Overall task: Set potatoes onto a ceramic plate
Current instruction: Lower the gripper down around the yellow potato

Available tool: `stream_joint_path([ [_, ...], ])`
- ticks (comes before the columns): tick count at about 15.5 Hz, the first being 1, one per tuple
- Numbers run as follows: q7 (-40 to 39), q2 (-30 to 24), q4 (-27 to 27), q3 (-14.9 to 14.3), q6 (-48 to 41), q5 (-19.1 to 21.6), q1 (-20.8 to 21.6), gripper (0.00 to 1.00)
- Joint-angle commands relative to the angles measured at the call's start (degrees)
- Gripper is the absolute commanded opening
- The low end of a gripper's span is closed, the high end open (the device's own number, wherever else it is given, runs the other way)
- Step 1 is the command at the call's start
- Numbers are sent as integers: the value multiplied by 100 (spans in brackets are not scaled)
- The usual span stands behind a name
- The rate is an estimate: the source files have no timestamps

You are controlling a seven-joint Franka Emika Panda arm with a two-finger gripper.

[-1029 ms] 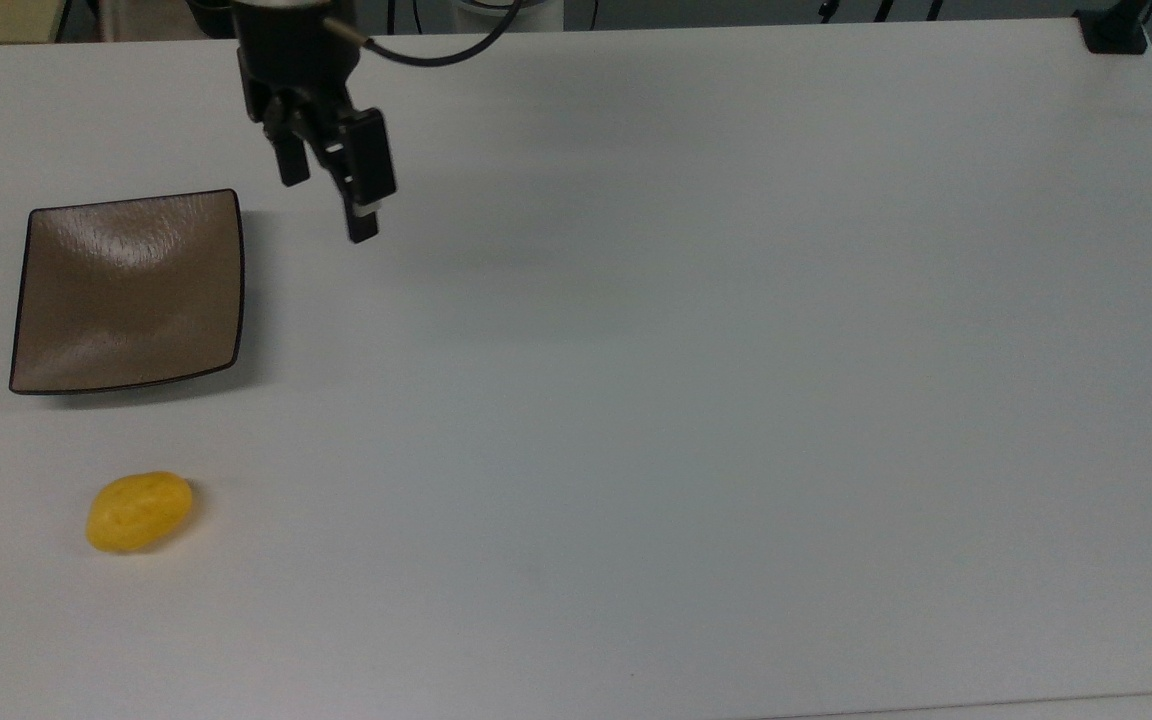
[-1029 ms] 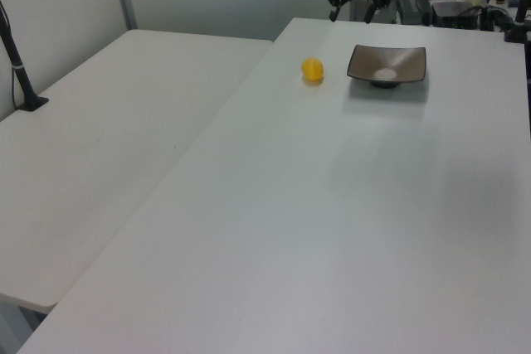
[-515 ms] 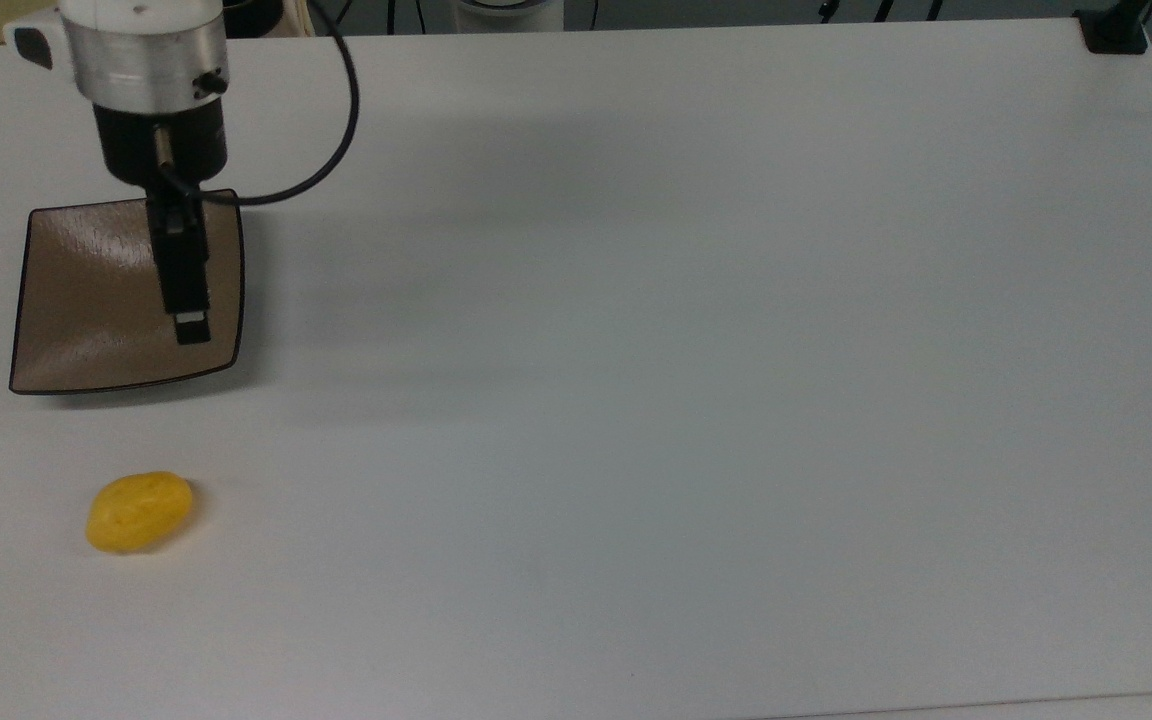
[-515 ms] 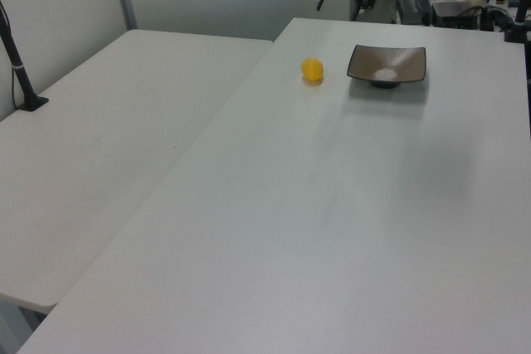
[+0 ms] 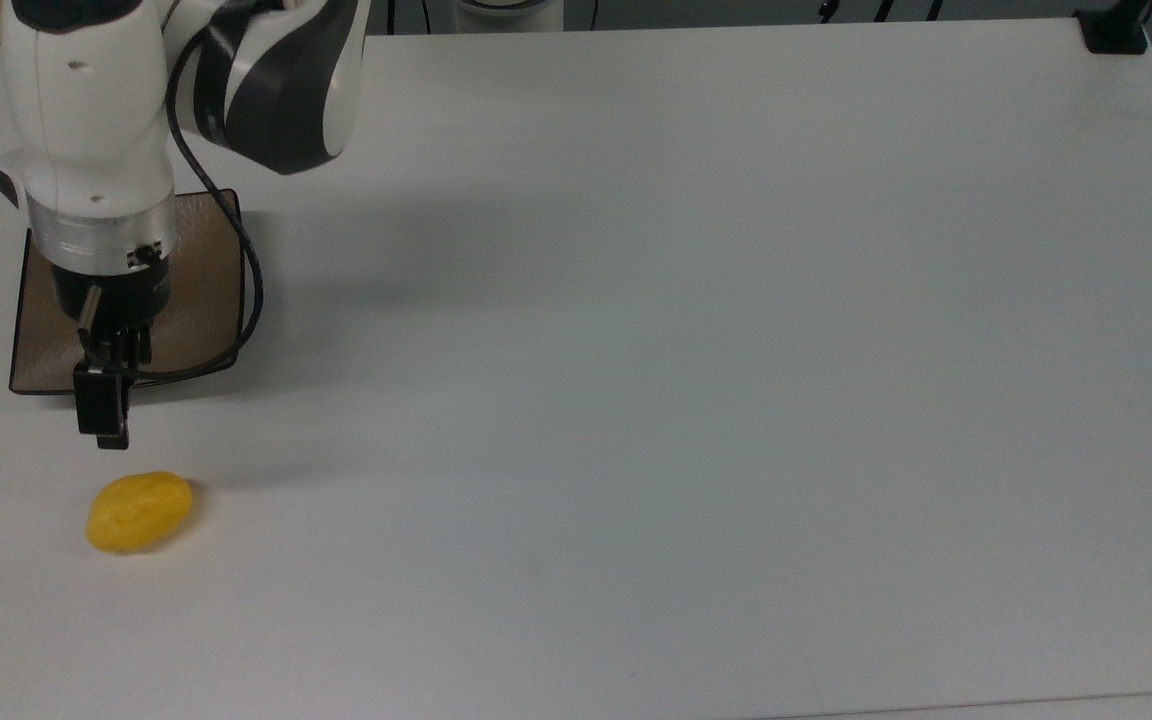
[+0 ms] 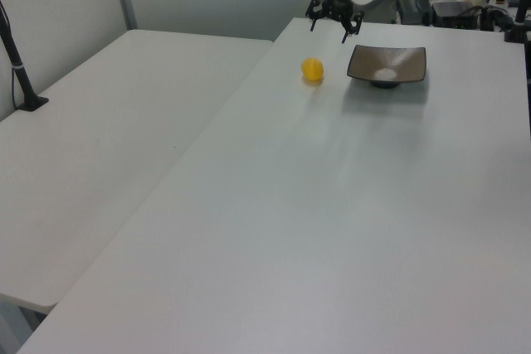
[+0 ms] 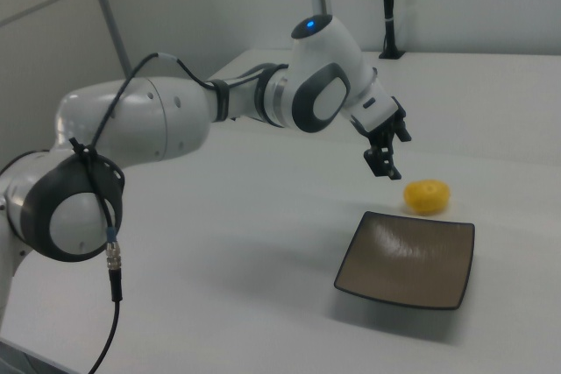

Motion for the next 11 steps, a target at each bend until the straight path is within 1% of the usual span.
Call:
stream_joint_path([
  [1, 165, 464, 359, -151, 269, 50, 62, 100],
  [3, 174, 622, 368, -143, 373, 50, 53, 100],
  [5, 174, 841, 385, -134, 864, 50, 45, 100],
  [6, 157, 1051, 533, -134, 1188, 42, 27, 100],
  [11, 157, 1115, 561, -125, 1244, 33, 27, 100],
])
